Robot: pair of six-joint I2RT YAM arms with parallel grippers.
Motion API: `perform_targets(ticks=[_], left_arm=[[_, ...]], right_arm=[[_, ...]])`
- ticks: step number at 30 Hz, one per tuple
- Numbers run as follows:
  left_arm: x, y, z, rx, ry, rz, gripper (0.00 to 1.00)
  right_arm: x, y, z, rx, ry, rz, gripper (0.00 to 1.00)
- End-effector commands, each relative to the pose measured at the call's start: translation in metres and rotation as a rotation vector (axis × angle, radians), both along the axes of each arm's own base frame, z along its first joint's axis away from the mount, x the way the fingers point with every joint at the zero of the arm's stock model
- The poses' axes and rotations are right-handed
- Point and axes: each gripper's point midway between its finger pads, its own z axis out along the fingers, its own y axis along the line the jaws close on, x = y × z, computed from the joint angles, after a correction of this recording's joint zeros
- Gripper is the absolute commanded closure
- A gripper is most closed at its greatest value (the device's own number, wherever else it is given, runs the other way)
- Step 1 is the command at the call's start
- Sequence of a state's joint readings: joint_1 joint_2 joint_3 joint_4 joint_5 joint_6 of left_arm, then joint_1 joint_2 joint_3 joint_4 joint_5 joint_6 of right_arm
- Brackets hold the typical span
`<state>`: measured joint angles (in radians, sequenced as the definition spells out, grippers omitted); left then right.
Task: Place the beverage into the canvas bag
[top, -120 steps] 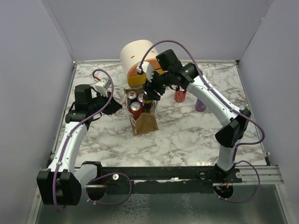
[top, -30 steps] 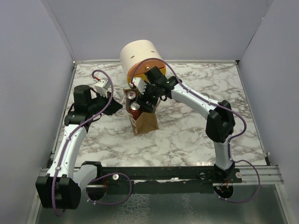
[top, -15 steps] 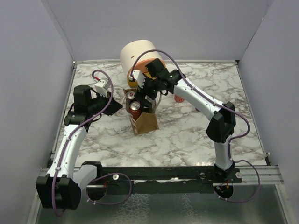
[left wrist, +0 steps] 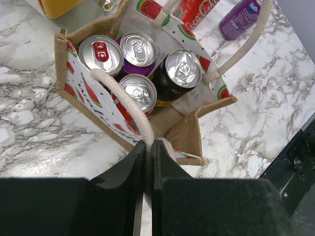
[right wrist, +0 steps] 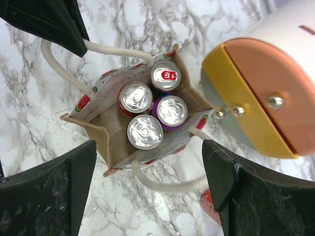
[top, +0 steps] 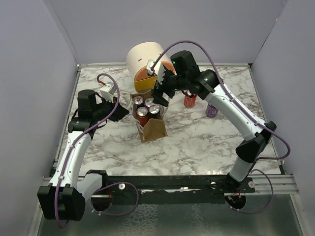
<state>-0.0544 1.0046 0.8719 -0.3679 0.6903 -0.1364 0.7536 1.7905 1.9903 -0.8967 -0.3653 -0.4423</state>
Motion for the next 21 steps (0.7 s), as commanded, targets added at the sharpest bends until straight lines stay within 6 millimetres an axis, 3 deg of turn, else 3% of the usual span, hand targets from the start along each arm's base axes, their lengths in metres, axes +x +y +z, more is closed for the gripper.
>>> perform_targets(ticks=[1,6,12,17,21], left_arm=[[-0.002,-0.005,0.012,-0.013,-0.042,-0.028,1.0],[-0.002,-0.005,0.013,-0.015,-0.042,-0.028,1.0],[-0.003,-0.006,0.013,-0.018,-0.039,-0.032,1.0],[-0.003,-0.007,0.014,-0.025,-0.038,-0.035,1.0],[-0.004,-0.007,0.015,-0.027,-0.039,-0.039,1.0]], right_arm=[[0.004,-0.028,0.033,0.017,-0.118,-0.104,0.14],[0.033,-0.084,0.032,0.067,-0.094,-0.238,0.14],[0.059,-0.159,0.017,0.092,-0.083,-0.425,0.12],[0.079,-0.215,-0.016,0.054,-0.058,-0.581,0.1],[0.088,-0.244,-0.049,0.02,-0.008,-0.648,0.09]])
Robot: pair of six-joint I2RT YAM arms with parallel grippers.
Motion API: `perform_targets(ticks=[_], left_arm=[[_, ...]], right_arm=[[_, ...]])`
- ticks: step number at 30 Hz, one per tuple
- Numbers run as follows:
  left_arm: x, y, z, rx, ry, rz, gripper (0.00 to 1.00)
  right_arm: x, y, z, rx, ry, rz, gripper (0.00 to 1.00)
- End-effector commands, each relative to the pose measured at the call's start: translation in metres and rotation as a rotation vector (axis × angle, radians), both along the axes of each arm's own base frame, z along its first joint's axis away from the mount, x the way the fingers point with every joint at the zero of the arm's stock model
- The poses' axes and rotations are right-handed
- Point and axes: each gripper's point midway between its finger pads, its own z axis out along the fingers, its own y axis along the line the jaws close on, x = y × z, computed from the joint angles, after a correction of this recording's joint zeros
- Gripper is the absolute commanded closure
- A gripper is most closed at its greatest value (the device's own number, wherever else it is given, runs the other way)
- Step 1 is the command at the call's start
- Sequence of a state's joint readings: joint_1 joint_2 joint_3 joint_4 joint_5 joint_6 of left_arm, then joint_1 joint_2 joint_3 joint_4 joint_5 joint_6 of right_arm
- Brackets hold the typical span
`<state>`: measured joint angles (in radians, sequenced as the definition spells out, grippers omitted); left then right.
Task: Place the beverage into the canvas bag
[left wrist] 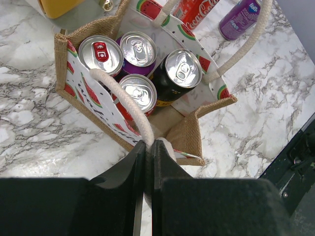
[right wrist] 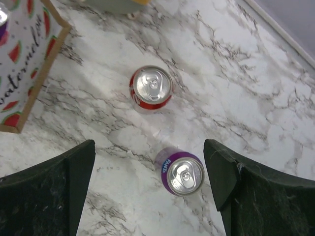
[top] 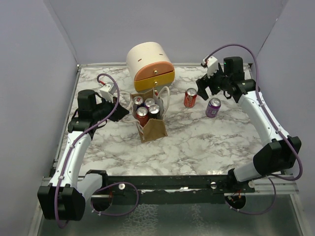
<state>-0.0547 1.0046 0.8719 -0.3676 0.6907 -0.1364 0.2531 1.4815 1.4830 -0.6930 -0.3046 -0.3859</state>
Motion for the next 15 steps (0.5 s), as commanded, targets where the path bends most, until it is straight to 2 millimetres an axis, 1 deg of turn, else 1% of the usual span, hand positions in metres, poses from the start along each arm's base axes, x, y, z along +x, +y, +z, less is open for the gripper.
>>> perform_targets(ticks=[1,3,8,13,15], left_arm=[[-0.004,-0.007,0.015,-0.026,-0.038,-0.038,1.0],[-0.004,-0.007,0.013,-0.026,-0.036,-0.038,1.0],[-0.003,-0.007,0.013,-0.025,-0.036,-0.033,1.0],[-0.002,-0.007,0.014,-0.022,-0.042,-0.029,1.0],[-0.002,-0.006,0.013,-0.021,-0.038,-0.028,1.0]], right_arm=[[0.014,-0.028,-0.015,0.003,-0.014,-0.079,0.09],[0.016,-0.031,-0.028,-0.011,0.004,-0.081,0.08],[0.021,-0.022,-0.057,-0.024,0.049,-0.005,0.04],[0.032,-0.007,-0.077,0.014,0.093,0.051,0.0],[0.041,-0.002,-0.083,0.022,0.108,0.06,0.0]])
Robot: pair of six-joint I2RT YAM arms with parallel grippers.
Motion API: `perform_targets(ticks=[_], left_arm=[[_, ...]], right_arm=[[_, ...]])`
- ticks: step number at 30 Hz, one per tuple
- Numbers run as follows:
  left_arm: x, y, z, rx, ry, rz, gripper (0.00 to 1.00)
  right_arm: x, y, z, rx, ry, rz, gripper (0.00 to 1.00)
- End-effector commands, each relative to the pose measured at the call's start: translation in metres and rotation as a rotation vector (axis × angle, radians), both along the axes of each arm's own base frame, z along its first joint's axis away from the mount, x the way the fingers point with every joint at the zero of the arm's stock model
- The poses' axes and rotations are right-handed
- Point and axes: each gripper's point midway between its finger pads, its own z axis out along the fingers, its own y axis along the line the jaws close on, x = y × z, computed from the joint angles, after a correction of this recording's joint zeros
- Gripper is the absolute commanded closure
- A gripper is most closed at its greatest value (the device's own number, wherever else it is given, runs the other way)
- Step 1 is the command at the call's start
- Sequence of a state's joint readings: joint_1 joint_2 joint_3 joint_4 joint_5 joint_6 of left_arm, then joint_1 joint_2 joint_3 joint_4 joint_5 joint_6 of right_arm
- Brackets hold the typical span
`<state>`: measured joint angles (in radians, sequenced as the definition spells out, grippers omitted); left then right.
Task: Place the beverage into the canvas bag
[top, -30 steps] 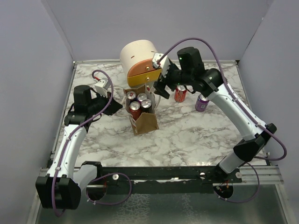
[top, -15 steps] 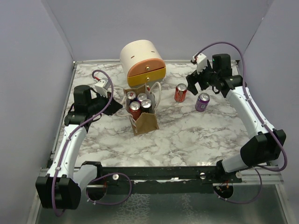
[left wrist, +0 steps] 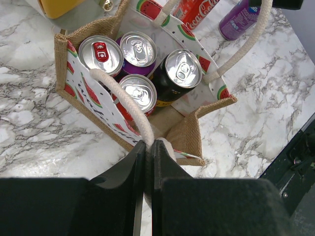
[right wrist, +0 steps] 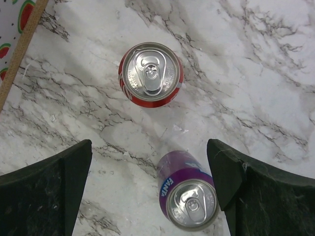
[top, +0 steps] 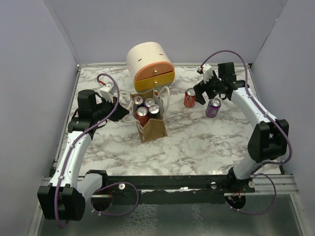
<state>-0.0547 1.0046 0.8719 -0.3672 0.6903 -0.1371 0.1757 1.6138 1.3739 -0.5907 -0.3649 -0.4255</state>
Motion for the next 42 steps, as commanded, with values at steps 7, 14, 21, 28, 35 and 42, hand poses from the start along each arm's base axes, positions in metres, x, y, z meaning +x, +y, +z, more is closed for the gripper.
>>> perform_targets(ticks=[7,14,21,28,35,42], left_arm=[[-0.002,-0.006,0.012,-0.016,-0.036,-0.028,1.0],[-0.003,-0.006,0.012,-0.013,-0.039,-0.026,1.0],[-0.002,-0.006,0.011,-0.012,-0.037,-0.028,1.0],[-0.003,-0.005,0.011,-0.008,-0.042,-0.026,1.0],[-0.003,-0.006,0.014,-0.011,-0.044,-0.028,1.0],[-0.005,-0.006,0.016,-0.013,-0.052,-0.033,1.0]], right_arm=[[0.045,0.031,-0.03,0.039,0.039,0.078,0.0],[0.062,0.04,-0.052,0.018,0.078,0.068,0.01],[0.059,0.056,-0.065,0.035,0.134,0.102,0.11],[0.054,0.055,-0.074,0.02,0.164,0.103,0.31],[0.047,0.057,-0.041,0.042,0.117,0.117,0.59],[0.03,0.064,0.002,0.089,0.058,0.143,0.74]])
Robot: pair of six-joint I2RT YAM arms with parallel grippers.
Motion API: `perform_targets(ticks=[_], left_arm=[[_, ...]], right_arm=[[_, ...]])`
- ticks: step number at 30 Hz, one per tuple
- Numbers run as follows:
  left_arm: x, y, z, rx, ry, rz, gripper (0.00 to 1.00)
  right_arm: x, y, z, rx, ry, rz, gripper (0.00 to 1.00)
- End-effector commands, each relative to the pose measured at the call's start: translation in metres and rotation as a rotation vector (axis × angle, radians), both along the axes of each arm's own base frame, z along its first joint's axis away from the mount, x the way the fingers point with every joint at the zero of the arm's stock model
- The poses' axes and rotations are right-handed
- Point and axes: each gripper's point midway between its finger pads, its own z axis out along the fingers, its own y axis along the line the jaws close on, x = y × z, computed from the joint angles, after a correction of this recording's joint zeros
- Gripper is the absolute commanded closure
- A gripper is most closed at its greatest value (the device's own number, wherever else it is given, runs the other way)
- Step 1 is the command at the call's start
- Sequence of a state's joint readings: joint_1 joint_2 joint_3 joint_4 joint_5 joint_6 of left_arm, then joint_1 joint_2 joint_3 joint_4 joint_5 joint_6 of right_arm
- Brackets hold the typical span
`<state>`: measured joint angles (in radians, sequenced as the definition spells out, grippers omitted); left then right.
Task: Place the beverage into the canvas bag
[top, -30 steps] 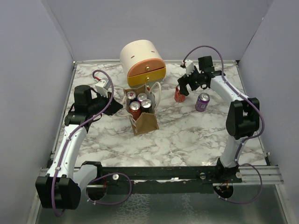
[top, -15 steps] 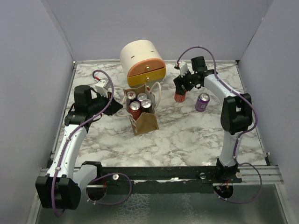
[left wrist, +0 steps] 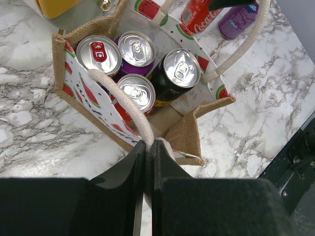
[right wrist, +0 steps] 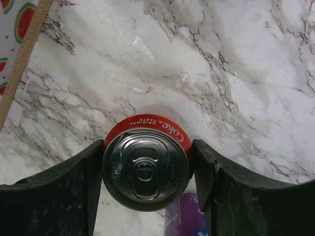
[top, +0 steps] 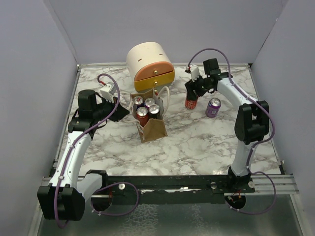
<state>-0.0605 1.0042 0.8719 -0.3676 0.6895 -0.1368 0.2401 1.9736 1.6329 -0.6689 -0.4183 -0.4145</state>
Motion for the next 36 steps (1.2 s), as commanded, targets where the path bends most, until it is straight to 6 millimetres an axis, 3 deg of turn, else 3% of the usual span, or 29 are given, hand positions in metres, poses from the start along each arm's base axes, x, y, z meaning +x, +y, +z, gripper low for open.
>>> perform_targets(ticks=[1,10,18,22,36], left_arm=[[-0.005,-0.005,0.016,-0.014,-0.05,-0.028,1.0],[-0.002,-0.005,0.01,-0.004,-0.028,-0.031,1.0],[0.003,-0.004,0.005,0.013,-0.011,-0.028,1.0],[0.003,-0.005,0.006,0.01,-0.016,-0.031,1.0],[0.009,-0.006,0.003,0.005,-0.005,-0.034,1.0]], right_arm=[[-0.012,0.017,0.075,0.093,-0.14,0.048,0.76],[-0.04,0.036,0.113,0.103,-0.241,0.084,0.85],[-0.063,0.038,0.139,0.1,-0.289,0.104,0.9],[-0.077,0.046,0.162,0.115,-0.324,0.124,0.94],[-0.131,0.114,0.261,0.258,-0.507,0.364,0.99]])
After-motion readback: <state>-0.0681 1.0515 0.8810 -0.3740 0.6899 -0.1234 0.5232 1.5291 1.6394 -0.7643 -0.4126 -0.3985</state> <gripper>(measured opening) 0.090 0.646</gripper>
